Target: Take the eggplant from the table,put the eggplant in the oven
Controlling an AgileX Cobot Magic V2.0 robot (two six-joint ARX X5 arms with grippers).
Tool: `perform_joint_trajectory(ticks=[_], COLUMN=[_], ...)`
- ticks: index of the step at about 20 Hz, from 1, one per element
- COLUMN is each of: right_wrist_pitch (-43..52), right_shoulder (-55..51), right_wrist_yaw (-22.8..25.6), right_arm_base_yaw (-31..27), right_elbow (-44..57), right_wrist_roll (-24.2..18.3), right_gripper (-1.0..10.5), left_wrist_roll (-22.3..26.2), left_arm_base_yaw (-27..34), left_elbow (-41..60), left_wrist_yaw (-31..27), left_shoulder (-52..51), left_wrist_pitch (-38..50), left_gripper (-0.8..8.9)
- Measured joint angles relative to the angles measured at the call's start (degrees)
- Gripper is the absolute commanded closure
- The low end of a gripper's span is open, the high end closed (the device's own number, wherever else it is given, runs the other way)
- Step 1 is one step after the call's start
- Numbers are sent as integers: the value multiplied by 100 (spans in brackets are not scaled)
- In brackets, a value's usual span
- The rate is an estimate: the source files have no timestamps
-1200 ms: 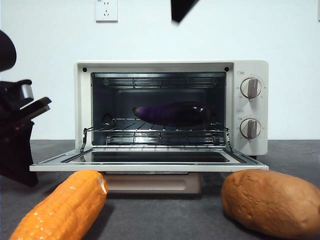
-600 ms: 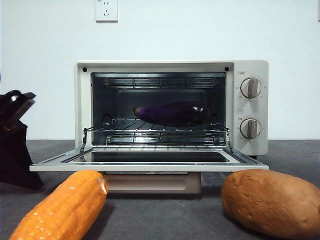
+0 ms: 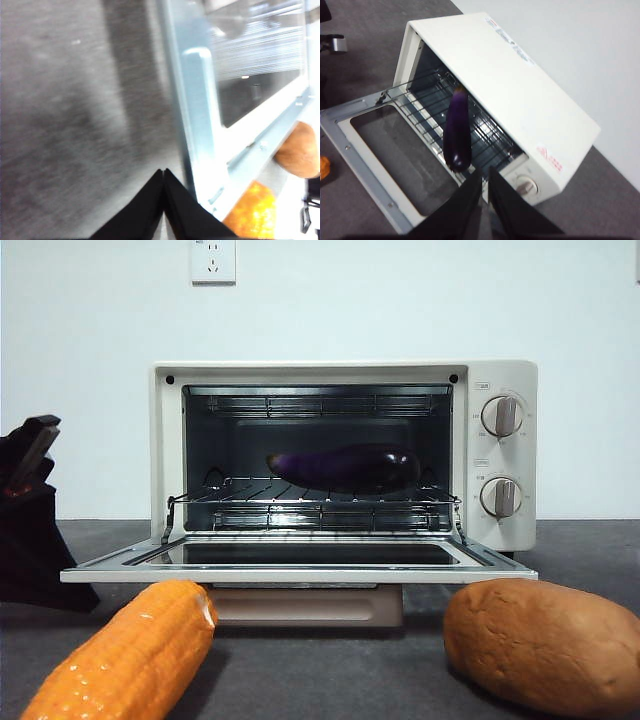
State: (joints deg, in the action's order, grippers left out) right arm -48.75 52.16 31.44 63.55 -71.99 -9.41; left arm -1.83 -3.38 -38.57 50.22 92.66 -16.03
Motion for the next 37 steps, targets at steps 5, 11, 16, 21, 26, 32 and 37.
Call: perform_joint_trajectory(ticks=[5,11,16,21,26,32,37], right_wrist_pitch=[-520,-1263,-1805,-2020,-2022,-1827,-1421], right_shoulder=[-256,-474,-555,-557,-557,-570,-555], right_wrist_yaw=[-2,-17,-31,-72,-188,-186,-175], right_arm_base_yaw=[0,0,4,7,11,11,-24], right_elbow=[0,0,0,0,0,275,1058], right_wrist_roll=[286,767,1145,1353,1419,1425,1412], right_gripper=[943,943,943,943,943,943,942], left_wrist_roll=[0,-37,-197,-236,-236,-234,-214], left_arm_base_yaw=[37,68,90,101,98,96,-20], left_elbow=[0,-153,-621,-1327,-2208,-3453,-3711], left_wrist_yaw=[282,391,437,490,625,675,-367], left_shoulder=[28,101,109,109,109,101,-348], left_wrist_pitch=[48,-142,-389,-914,-1368,-1722,-1941], left_gripper=[808,808,808,808,808,807,808])
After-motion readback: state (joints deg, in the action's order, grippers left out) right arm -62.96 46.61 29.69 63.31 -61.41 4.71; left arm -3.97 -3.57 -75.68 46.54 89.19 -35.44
